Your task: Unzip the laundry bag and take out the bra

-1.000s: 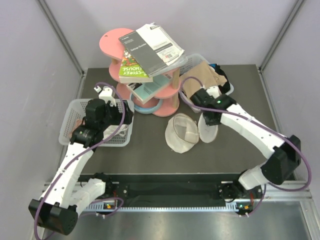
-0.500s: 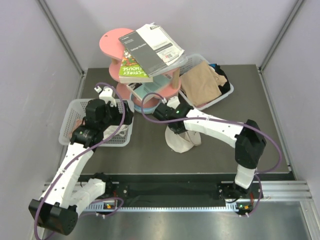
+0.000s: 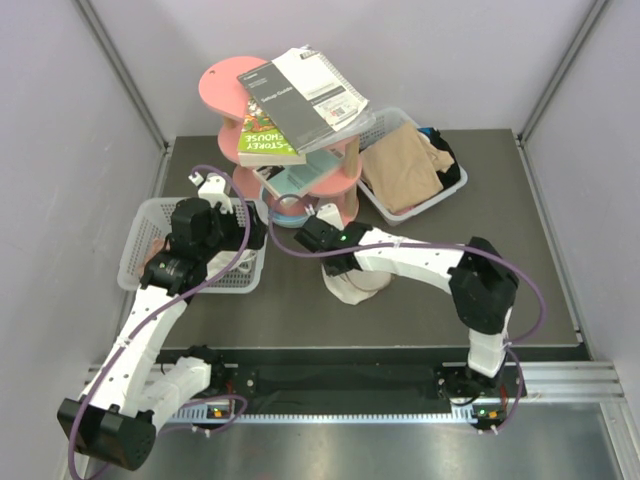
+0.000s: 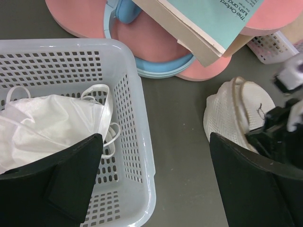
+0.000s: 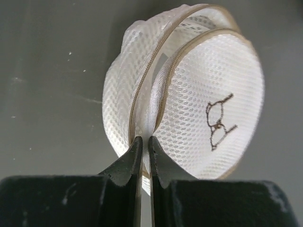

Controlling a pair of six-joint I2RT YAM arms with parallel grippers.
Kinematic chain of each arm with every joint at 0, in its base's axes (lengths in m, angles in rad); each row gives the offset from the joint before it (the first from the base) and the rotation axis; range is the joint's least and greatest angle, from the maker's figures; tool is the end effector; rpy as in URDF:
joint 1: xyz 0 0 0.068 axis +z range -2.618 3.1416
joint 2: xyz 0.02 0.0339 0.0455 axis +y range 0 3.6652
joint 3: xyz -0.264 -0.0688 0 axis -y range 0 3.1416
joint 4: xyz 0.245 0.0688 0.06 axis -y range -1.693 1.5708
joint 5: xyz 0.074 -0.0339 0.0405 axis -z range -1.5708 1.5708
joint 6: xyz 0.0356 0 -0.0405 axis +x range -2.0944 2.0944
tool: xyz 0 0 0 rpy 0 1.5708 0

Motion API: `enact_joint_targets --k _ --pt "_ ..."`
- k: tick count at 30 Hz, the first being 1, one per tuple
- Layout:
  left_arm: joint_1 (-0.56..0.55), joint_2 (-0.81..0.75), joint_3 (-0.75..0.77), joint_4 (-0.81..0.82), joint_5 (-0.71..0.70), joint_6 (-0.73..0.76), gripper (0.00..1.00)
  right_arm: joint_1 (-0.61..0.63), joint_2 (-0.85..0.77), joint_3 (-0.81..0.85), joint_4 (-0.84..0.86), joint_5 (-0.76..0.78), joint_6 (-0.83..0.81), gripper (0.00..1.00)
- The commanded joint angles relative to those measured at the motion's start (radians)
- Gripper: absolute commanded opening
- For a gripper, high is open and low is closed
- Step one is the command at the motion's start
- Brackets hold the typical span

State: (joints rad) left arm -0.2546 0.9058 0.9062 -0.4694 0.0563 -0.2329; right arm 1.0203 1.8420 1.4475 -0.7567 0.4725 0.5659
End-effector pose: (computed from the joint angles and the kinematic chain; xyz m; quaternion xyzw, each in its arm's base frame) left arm 0.1928 -0.0523 0.3318 0.0240 0.8515 -0.1496 0.5020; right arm 0.2142 0.3180 0.2325 -0.1667 0.9374 -0.0164 0.3052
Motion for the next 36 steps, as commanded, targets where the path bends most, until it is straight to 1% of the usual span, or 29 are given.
enact_joint_targets --k 1,3,5,6,8,9,10,12,13,15,16,18,20,22,26,28,30,31,32,34,35,36 --pt "0.008 -0.005 -0.009 0.054 0.005 0.006 0.99 0.014 0.075 -0.012 0.126 -0.080 -0.015 0.05" --pt "0.008 -0.002 -0.009 0.054 0.004 0.006 0.99 0.015 0.098 -0.016 0.148 -0.100 -0.017 0.05" --pt "0.006 -0.001 -0.009 0.054 0.002 0.004 0.99 0.015 0.103 -0.022 0.163 -0.120 -0.015 0.08" --pt "0.006 0.001 -0.009 0.054 0.001 0.004 0.99 0.015 0.100 -0.032 0.184 -0.127 -0.017 0.09" --pt "0.008 0.004 -0.010 0.054 0.001 0.004 0.99 0.015 0.088 -0.045 0.206 -0.149 -0.018 0.15" --pt "0.008 0.005 -0.009 0.054 0.000 0.006 0.99 0.015 0.070 -0.052 0.217 -0.153 -0.023 0.20" --pt "0.008 0.005 -0.010 0.054 0.000 0.004 0.99 0.015 0.059 -0.065 0.235 -0.158 -0.026 0.31" --pt "0.009 0.008 -0.010 0.055 -0.004 0.004 0.99 0.015 0.022 -0.088 0.252 -0.173 -0.041 0.43" --pt "0.008 0.008 -0.010 0.052 -0.006 0.004 0.99 0.015 0.007 -0.098 0.270 -0.182 -0.044 0.56" --pt "0.008 0.007 -0.012 0.054 -0.007 0.004 0.99 0.015 -0.036 -0.119 0.275 -0.184 -0.057 0.65" --pt "0.008 0.007 -0.012 0.055 -0.010 0.004 0.99 0.015 -0.050 -0.124 0.272 -0.183 -0.063 0.71" --pt "0.008 0.002 -0.013 0.055 -0.016 0.001 0.99 0.015 -0.092 -0.142 0.267 -0.179 -0.072 0.77" --pt "0.009 -0.001 -0.020 0.055 -0.026 0.000 0.99 0.015 -0.143 -0.163 0.273 -0.175 -0.074 0.92" --pt "0.008 -0.004 -0.026 0.057 -0.032 -0.003 0.99 0.015 -0.187 -0.211 0.287 -0.167 -0.075 1.00" --pt "0.008 -0.005 -0.026 0.057 -0.044 -0.006 0.99 0.008 -0.321 -0.295 0.344 -0.163 -0.092 1.00" --pt "0.009 -0.008 -0.027 0.057 -0.049 -0.006 0.99 0.003 -0.360 -0.346 0.362 -0.160 -0.103 1.00" --pt "0.009 -0.011 -0.029 0.057 -0.049 -0.006 0.99 -0.028 -0.424 -0.409 0.391 -0.164 -0.106 1.00" --pt "0.009 -0.012 -0.029 0.057 -0.079 -0.006 0.99 -0.044 -0.447 -0.433 0.407 -0.182 -0.104 1.00" --pt "0.009 -0.015 -0.029 0.057 -0.085 -0.006 0.99 -0.089 -0.501 -0.459 0.442 -0.199 -0.106 1.00" --pt "0.011 -0.028 -0.030 0.057 -0.107 -0.011 0.99 -0.139 -0.555 -0.541 0.477 -0.242 -0.107 1.00" --pt "0.014 -0.036 -0.033 0.058 -0.114 -0.013 0.99 -0.196 -0.610 -0.565 0.506 -0.255 -0.110 1.00" --pt "0.015 -0.051 -0.041 0.067 -0.133 -0.017 0.99 -0.225 -0.633 -0.610 0.517 -0.264 -0.115 1.00"
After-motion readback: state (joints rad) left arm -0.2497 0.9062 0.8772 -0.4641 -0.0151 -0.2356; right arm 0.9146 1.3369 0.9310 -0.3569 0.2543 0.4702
